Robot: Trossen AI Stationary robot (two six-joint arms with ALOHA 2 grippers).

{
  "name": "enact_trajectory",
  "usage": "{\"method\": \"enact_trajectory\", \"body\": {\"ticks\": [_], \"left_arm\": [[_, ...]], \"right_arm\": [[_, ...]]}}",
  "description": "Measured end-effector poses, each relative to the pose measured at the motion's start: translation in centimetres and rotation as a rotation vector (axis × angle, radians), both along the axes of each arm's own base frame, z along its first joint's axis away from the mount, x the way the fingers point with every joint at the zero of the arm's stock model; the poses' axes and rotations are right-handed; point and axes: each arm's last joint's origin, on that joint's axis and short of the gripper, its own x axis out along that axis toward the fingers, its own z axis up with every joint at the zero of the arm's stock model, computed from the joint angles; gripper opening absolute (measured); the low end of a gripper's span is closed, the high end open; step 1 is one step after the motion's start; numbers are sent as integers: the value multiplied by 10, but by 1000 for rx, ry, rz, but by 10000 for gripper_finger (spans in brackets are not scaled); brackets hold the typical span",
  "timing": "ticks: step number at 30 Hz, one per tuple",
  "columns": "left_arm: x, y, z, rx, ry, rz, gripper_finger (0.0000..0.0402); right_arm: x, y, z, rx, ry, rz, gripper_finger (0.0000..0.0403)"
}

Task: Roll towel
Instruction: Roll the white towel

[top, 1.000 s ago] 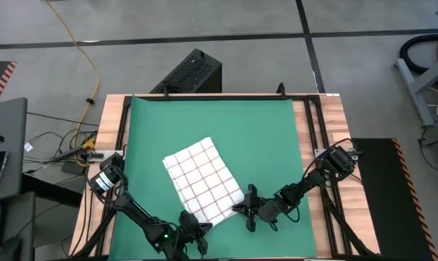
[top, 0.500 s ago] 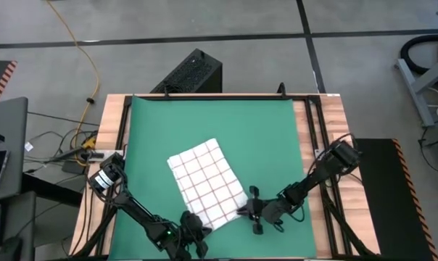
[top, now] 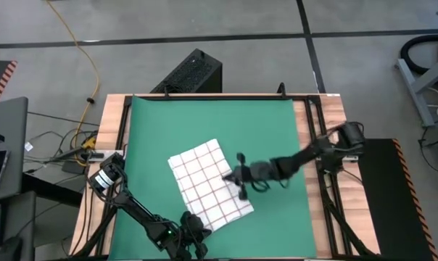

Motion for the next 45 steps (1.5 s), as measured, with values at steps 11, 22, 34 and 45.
{"method": "enact_trajectory", "body": {"ticks": [11, 22, 34, 45], "left_arm": [[-1, 0, -1, 4, 24, -24, 0], [-8, -7, 1, -10, 59, -84, 0], [-23, 0, 21, 8, 178, -79, 0], [-24, 2, 23, 63, 202, -138, 0]], "right_arm": [[20, -86, -64, 51, 45, -153, 21], [18, -91, -100, 123, 130, -201, 20], [19, -92, -63, 139, 9, -205, 22], [24, -110, -14, -75, -159, -209, 19]]}}
